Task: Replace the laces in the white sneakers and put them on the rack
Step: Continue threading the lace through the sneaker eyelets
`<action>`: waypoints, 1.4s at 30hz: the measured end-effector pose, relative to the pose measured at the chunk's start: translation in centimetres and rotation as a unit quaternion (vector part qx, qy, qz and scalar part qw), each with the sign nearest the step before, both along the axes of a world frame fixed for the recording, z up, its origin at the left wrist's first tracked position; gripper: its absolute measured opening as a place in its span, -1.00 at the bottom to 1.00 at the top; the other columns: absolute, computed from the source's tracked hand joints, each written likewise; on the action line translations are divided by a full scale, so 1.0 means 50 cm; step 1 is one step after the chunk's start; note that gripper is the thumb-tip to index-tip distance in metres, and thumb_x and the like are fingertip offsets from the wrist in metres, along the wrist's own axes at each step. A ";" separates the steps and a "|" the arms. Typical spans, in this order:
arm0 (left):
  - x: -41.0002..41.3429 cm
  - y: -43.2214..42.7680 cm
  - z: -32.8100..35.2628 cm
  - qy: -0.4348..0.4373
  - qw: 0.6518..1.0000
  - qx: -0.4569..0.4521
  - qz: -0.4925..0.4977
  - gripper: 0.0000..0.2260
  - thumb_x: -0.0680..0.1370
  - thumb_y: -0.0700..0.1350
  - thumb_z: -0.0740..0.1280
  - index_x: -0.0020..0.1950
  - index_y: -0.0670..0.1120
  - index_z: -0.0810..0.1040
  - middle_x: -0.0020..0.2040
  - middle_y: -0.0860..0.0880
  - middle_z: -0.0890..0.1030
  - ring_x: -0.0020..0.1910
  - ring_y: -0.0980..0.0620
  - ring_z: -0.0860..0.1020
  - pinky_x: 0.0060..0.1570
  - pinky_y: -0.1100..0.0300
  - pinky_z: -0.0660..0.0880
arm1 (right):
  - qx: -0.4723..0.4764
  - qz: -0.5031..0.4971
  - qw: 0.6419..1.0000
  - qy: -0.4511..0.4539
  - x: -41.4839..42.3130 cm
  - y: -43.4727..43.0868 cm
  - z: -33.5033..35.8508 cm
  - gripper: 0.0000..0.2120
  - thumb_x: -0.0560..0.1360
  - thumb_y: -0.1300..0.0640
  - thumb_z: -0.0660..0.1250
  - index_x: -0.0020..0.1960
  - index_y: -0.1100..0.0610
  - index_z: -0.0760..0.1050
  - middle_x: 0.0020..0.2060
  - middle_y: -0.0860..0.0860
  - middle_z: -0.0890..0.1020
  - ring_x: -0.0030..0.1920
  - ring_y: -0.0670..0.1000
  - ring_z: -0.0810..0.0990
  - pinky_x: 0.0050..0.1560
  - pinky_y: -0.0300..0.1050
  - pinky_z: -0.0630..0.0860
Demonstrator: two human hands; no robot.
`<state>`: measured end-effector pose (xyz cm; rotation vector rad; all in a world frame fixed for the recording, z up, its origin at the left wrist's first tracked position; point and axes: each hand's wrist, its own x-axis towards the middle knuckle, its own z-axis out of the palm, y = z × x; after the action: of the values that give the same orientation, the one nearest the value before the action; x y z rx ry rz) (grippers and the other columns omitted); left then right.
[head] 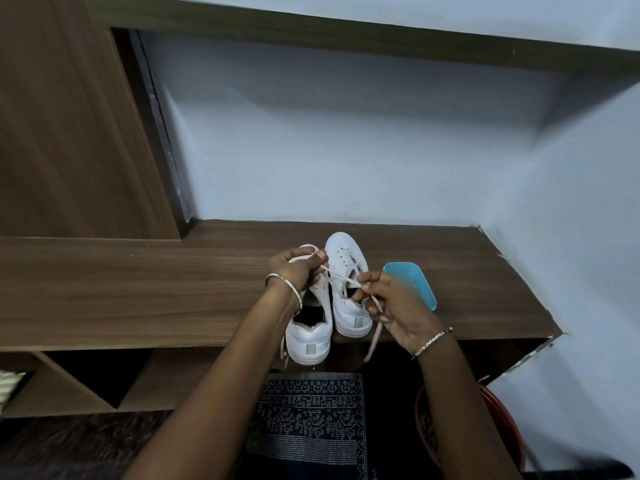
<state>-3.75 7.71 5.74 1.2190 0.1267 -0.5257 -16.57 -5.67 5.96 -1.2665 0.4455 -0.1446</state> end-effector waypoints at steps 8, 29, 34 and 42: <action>0.066 0.016 0.002 -0.042 0.998 0.019 0.050 -0.83 0.44 -0.32 0.50 -0.12 -0.18 0.52 -0.45 -0.06 0.64 -0.52 0.11 0.57 -0.48 0.31 0.50 | -0.113 0.068 0.987 0.087 -0.052 -0.044 -0.002 -0.71 0.57 0.08 0.35 0.04 0.33 0.63 -0.40 0.04 0.60 -0.45 -0.08 0.44 -0.47 -0.33 0.34; 0.033 0.075 -0.120 -0.317 0.841 0.426 -0.102 -0.89 0.43 -0.07 0.48 -0.06 -0.01 0.66 -0.25 0.10 0.61 -0.15 0.03 0.63 -0.09 0.21 0.49 | 0.090 -0.122 0.988 -0.012 0.116 0.092 -0.085 -0.94 0.47 0.41 0.42 -0.13 0.33 0.54 -0.33 0.14 0.65 -0.31 0.04 0.65 -0.19 -0.18 0.67; 0.018 0.067 -0.146 -0.343 0.824 0.443 -0.079 -0.82 0.44 -0.08 0.48 0.02 -0.03 0.65 -0.17 0.04 0.67 -0.12 0.01 0.64 -0.07 0.16 0.53 | 0.028 -0.149 0.988 -0.007 0.135 0.112 -0.125 -0.90 0.48 0.48 0.38 -0.12 0.33 0.51 -0.34 0.17 0.65 -0.30 0.12 0.69 -0.15 -0.08 0.69; 0.022 0.064 -0.163 -0.303 0.852 0.425 -0.034 -0.88 0.44 -0.02 0.45 -0.04 0.05 0.71 -0.27 0.04 0.67 -0.18 0.00 0.64 -0.21 0.22 0.44 | -0.177 -0.132 0.975 0.026 0.145 0.115 -0.162 -0.90 0.55 0.41 0.31 -0.09 0.30 0.58 -0.18 0.27 0.68 -0.25 0.12 0.73 -0.17 -0.02 0.68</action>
<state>-2.67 10.91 -2.41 2.2158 -0.2580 -0.0957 -9.31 0.10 -2.14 -1.5585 0.6528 -0.4325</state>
